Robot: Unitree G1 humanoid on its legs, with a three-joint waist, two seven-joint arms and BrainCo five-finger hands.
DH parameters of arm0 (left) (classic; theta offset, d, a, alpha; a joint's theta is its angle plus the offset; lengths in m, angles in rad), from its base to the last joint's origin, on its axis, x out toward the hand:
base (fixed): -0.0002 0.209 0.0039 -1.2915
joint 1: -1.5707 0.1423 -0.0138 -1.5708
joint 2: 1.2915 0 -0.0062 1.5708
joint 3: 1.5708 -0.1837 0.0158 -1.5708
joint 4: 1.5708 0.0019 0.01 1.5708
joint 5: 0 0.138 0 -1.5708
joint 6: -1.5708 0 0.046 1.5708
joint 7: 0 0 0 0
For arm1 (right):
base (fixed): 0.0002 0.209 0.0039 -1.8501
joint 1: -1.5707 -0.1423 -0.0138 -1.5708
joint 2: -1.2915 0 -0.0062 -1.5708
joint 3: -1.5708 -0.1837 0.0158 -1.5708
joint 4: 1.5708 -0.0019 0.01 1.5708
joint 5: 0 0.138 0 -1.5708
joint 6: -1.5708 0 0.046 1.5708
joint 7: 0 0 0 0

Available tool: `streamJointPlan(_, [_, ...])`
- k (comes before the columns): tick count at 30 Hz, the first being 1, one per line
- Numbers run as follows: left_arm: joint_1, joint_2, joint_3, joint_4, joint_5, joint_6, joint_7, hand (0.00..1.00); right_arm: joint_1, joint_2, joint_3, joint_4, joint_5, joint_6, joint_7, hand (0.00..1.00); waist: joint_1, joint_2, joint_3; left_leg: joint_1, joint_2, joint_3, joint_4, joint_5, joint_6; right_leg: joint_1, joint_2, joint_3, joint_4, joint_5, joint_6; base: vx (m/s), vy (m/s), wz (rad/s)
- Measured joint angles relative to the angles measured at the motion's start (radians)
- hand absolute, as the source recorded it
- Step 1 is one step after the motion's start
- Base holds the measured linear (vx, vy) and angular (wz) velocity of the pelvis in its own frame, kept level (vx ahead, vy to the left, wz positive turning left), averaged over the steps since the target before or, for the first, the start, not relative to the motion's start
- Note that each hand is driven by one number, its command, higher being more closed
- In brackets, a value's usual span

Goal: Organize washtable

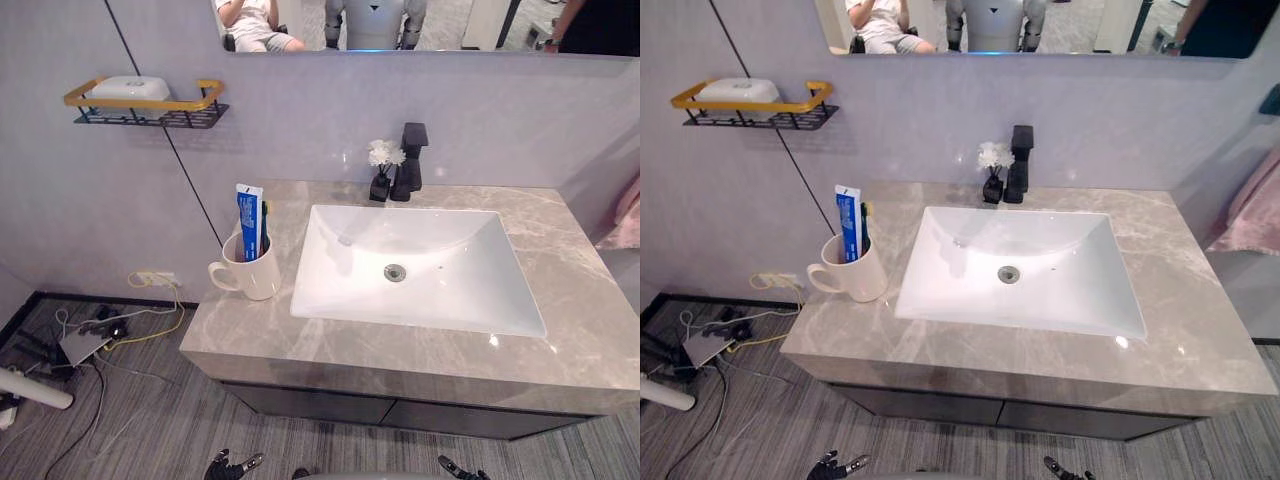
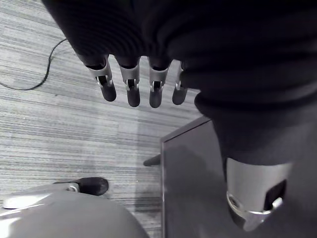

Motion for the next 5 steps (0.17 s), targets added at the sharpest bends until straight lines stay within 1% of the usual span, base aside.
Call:
streamJointPlan(1, [-0.004, 0.002, -0.001, 0.002, 0.001, 0.0, 0.0, 0.0, -0.004, -0.004, 0.002, 0.002, -0.007, 0.001, 0.0, 0.0, 0.0, -0.008, 0.01, 0.0, -0.001, -0.008, 0.0, 0.0, 0.0, 0.003, -0.001, -0.006, -0.001, 0.0, 0.001, 0.0, -0.02, 0.13])
streamJointPlan(2, [-0.011, 0.004, -0.002, 0.011, 0.001, 0.0, 0.0, 0.0, -0.008, -0.005, 0.009, 0.002, -0.009, 0.0, 0.0, 0.0, -0.003, -0.002, 0.014, 0.003, -0.003, -0.012, 0.0, 0.001, 0.001, 0.012, -0.001, -0.016, -0.005, 0.0, 0.001, 0.0, -0.02, 0.15])
streamJointPlan(4, [-0.014, 0.006, -0.002, 0.012, 0.001, -0.001, 0.0, 0.0, -0.012, -0.011, 0.031, 0.004, -0.03, 0.001, 0.0, 0.0, -0.003, -0.009, 0.02, 0.002, -0.004, -0.013, 0.0, 0.001, 0.0, 0.013, -0.002, -0.019, -0.008, -0.001, 0.001, -0.01, -0.017, 0.08])
streamJointPlan(5, [-0.015, 0.006, -0.003, 0.013, 0.003, 0.0, 0.0, 0.0, -0.016, -0.012, 0.04, 0.006, -0.04, 0.001, 0.0, 0.0, -0.003, -0.004, 0.019, 0.002, -0.004, -0.013, 0.0, 0.001, 0.0, 0.013, -0.002, -0.02, -0.008, -0.001, 0.001, 0.0, 0.0, 0.0])
